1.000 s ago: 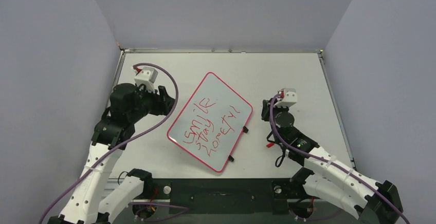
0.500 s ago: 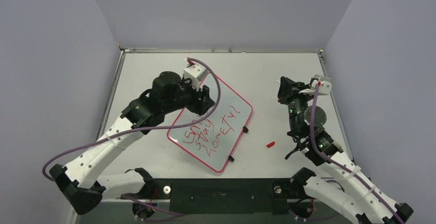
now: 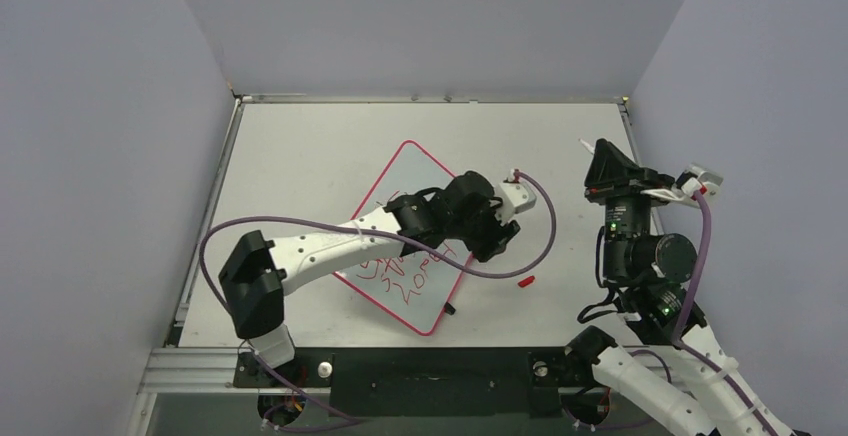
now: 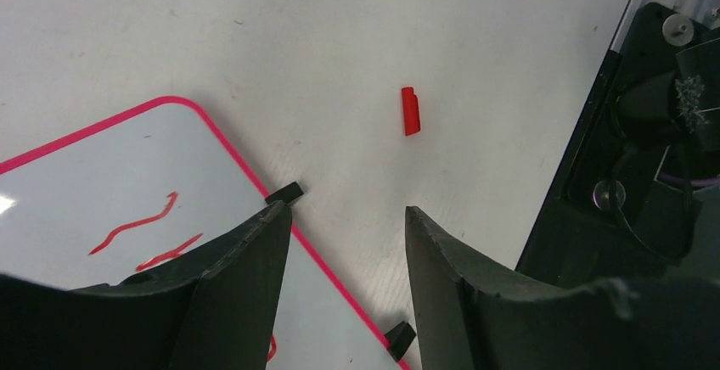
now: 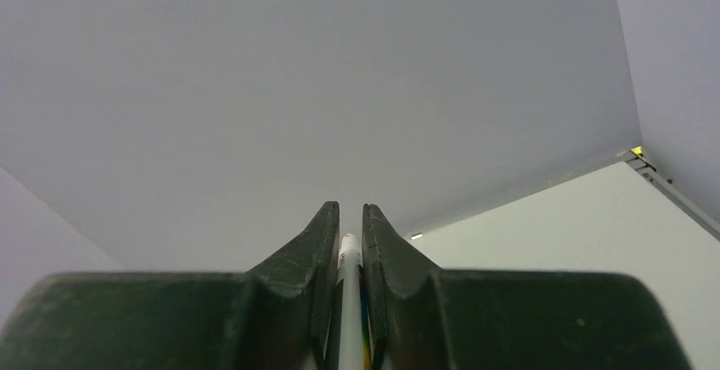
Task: Write a sentence on the whiteboard
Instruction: Pick up the pen cap from the center of the board.
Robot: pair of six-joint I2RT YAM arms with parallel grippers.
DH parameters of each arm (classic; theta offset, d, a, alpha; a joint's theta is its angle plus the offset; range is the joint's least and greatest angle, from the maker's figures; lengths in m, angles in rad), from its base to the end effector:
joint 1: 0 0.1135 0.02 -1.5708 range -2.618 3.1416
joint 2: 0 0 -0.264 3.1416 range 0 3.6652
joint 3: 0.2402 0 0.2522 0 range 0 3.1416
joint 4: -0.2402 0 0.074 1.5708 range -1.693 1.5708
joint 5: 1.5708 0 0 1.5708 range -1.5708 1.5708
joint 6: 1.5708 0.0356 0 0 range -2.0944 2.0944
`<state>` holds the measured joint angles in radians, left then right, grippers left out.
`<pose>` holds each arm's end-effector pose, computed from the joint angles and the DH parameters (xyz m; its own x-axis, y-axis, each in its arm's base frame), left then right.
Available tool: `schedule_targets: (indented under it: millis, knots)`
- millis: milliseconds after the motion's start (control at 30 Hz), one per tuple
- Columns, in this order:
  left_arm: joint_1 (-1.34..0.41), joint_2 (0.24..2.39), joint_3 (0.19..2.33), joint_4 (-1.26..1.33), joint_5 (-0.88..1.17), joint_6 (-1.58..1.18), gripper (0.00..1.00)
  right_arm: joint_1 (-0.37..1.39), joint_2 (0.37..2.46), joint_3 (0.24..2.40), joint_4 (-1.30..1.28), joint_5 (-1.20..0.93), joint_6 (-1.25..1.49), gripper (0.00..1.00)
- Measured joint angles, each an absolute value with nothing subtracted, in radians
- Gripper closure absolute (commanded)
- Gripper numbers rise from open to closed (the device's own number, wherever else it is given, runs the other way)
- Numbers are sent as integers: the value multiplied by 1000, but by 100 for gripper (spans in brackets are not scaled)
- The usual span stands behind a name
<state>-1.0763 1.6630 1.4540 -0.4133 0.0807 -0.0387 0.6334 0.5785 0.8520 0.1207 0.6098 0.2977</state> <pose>0.1804 -0.3405 0.3204 -0.3116 0.4966 -0.8101 0.8971 0.4349 -0.0784 0.1039 0.0510 0.4214 0.2786 0.5029 -0.8182 -0.1472 0.8642 0.4811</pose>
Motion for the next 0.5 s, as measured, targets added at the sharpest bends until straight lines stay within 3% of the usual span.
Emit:
schedule_targets:
  millis: [500]
  knots:
    - [-1250,2086,1629,-340,-28,11,55,629,534,874,120,640,271,100]
